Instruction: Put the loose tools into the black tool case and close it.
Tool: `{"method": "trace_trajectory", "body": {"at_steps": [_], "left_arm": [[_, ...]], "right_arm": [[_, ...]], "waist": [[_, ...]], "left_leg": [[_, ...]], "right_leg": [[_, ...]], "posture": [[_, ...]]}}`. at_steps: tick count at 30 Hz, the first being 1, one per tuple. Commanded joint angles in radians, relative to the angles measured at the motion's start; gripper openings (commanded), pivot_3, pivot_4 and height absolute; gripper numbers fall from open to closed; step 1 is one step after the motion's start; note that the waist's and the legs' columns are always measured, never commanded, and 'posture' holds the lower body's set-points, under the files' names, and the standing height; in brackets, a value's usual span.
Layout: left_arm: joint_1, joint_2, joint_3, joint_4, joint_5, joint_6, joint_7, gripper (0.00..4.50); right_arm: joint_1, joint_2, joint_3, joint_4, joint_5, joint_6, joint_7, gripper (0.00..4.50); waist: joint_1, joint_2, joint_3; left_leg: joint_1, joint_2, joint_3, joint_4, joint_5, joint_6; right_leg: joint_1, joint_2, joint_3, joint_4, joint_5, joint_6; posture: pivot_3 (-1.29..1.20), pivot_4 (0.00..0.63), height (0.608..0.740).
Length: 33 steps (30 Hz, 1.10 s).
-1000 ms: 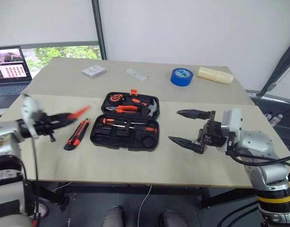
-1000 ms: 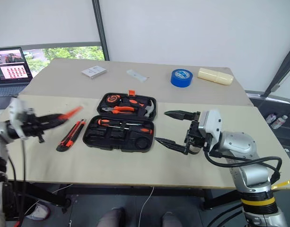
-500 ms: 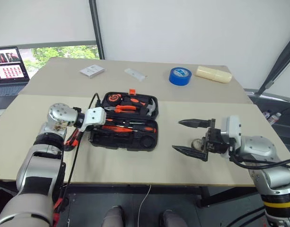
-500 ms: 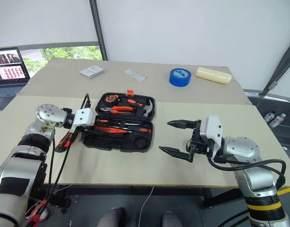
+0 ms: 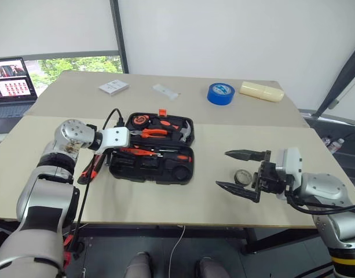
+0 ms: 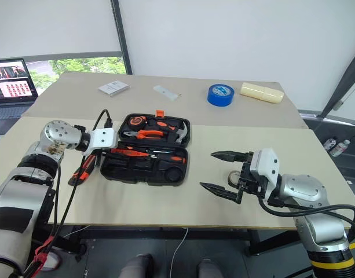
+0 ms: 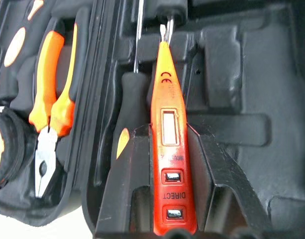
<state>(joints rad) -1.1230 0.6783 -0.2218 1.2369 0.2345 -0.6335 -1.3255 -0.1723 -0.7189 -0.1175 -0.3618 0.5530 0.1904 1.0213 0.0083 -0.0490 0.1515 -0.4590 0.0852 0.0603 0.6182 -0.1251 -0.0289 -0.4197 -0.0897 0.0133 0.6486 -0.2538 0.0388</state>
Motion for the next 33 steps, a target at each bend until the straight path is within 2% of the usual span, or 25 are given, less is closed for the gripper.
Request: {"method": "trace_trajectory", "body": {"at_steps": [1, 9, 18, 23, 25, 29, 33], "left_arm": [[0.022, 0.017, 0.01, 0.02, -0.018, -0.039, -0.087, 0.49], [0.047, -0.004, 0.079, 0.023, -0.085, -0.054, -0.114, 0.49], [0.026, 0.011, -0.016, 0.048, 0.059, -0.067, 0.051, 0.49], [0.022, -0.006, -0.02, 0.064, 0.06, -0.046, 0.025, 0.49], [0.021, -0.014, -0.003, 0.065, 0.044, -0.047, 0.029, 1.5], [0.019, -0.03, 0.117, 0.062, -0.084, -0.024, -0.001, 2.82], [0.023, -0.024, 0.229, 0.049, -0.199, 0.042, -0.068, 2.82]], "right_arm": [[0.001, -0.008, -0.029, -0.025, 0.011, 0.003, -0.006, 4.5], [0.014, 0.0, -0.024, -0.026, 0.004, -0.005, -0.012, 4.5], [0.019, -0.001, -0.024, -0.029, 0.009, -0.003, -0.008, 4.5], [0.025, -0.004, -0.025, -0.036, 0.013, 0.003, -0.008, 4.5], [0.025, -0.004, -0.024, -0.039, 0.014, 0.006, -0.01, 4.5], [0.03, -0.005, -0.027, -0.046, 0.018, 0.015, -0.013, 4.5], [0.035, -0.006, -0.033, -0.051, 0.021, 0.024, -0.014, 4.5]], "waist": [[0.0, 0.0, 0.0], [0.003, 0.0, 0.0], [0.003, 0.0, 0.0], [0.002, 0.0, 0.0], [0.001, 0.0, 0.0], [0.002, 0.001, 0.0], [0.002, 0.0, 0.0]], "left_leg": [[0.0, 0.0, 0.0, 0.0, 0.0, 0.0], [0.0, 0.0, 0.0, 0.0, 0.0, 0.0], [0.001, 0.0, 0.0, 0.003, 0.0, 0.0], [0.001, 0.0, 0.0, 0.007, 0.001, 0.001], [0.001, 0.0, 0.0, 0.008, 0.001, 0.001], [0.0, 0.0, 0.0, 0.008, 0.001, 0.002], [-0.003, 0.0, 0.0, 0.008, 0.001, 0.002]], "right_leg": [[0.0, 0.0, 0.0, 0.0, 0.0, 0.0], [0.0, 0.0, 0.0, 0.0, 0.0, 0.0], [0.002, 0.0, 0.0, 0.001, 0.0, 0.0], [0.003, 0.0, 0.0, 0.001, 0.003, 0.005], [0.002, 0.0, 0.0, 0.001, 0.003, 0.006], [0.002, 0.0, 0.001, 0.001, 0.004, 0.005], [0.0, 0.0, 0.001, 0.001, 0.006, 0.002]], "posture": [[0.0, 0.15, 0.74], [0.0, 0.15, 0.74], [0.0, 0.15, 0.74], [0.0, 0.15, 0.74], [0.0, 0.15, 0.74], [0.0, 0.15, 0.74], [0.0, 0.15, 0.74]]}}
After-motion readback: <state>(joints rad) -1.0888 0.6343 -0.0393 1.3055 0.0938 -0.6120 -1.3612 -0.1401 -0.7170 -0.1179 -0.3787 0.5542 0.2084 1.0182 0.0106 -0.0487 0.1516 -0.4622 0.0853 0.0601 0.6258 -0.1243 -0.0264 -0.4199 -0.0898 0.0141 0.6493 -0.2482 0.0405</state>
